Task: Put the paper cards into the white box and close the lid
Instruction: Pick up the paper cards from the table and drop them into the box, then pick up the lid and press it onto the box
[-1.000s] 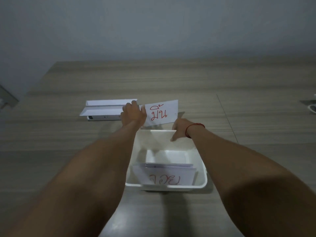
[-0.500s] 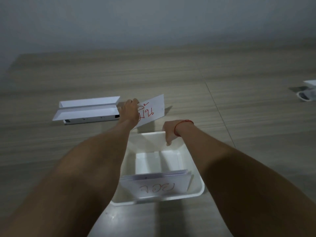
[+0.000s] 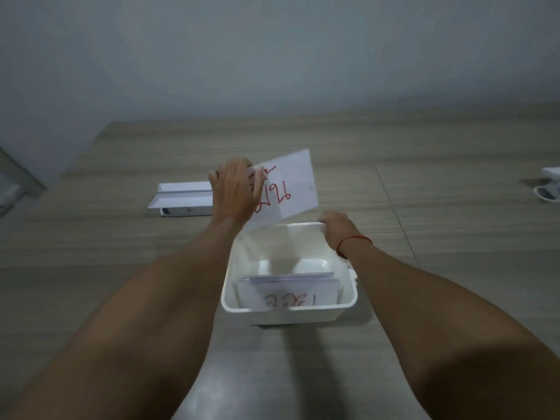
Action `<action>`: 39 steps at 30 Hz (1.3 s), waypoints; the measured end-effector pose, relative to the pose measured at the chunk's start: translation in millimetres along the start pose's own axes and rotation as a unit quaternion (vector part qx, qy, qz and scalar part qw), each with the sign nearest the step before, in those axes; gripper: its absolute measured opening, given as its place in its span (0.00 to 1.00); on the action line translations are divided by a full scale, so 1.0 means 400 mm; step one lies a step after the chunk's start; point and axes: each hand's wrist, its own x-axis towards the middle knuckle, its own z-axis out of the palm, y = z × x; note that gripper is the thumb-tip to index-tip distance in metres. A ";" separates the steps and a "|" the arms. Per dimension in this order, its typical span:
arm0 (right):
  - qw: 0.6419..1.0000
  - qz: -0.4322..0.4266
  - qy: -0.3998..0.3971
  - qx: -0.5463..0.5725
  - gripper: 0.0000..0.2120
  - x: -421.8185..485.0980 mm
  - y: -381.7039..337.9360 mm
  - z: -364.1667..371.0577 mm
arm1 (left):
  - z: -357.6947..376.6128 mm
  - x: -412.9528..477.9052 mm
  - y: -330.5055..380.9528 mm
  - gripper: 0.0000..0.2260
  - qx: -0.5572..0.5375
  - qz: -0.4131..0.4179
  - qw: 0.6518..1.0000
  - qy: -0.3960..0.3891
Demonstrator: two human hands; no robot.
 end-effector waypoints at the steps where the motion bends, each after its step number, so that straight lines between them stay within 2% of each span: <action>1: 1.000 0.005 0.005 0.010 0.16 -0.009 0.000 -0.005 | -0.011 -0.018 0.000 0.18 -0.002 0.006 1.000 -0.005; 7: 0.994 0.086 0.024 0.070 0.18 -0.029 -0.006 -0.025 | -0.024 -0.139 0.016 0.17 -0.020 0.028 0.998 -0.047; 15: 0.987 0.118 0.067 0.087 0.18 -0.045 -0.002 -0.016 | 0.023 -0.264 0.048 0.19 -0.057 0.018 0.978 -0.199; 21: 0.979 0.143 0.074 0.126 0.18 -0.064 0.002 -0.019 | 0.018 -0.285 0.050 0.24 -0.067 -0.084 0.924 -0.368; 23: 0.981 0.145 0.057 0.112 0.19 -0.079 -0.001 -0.013 | -0.003 -0.279 0.056 0.23 -0.071 -0.100 0.931 -0.344; 25: 0.982 0.154 0.033 0.103 0.21 -0.091 -0.001 -0.009 | -0.013 -0.272 0.050 0.16 -0.044 -0.087 0.966 -0.239; 27: 0.983 0.151 0.022 0.098 0.23 -0.095 0.003 -0.007 | -0.016 -0.267 0.039 0.10 -0.006 -0.088 0.982 -0.166; 29: 0.985 0.141 0.023 0.094 0.24 -0.094 0.010 -0.003 | -0.010 -0.271 0.027 0.15 0.013 -0.164 0.968 -0.191; 32: 0.986 0.136 0.041 0.087 0.24 -0.092 0.018 0.005 | -0.007 -0.275 0.014 0.16 -0.032 -0.321 0.916 -0.236; 39: 0.984 0.134 0.084 0.079 0.20 -0.045 -0.004 0.016 | 0.023 -0.234 -0.021 0.15 -0.054 -0.342 0.909 -0.234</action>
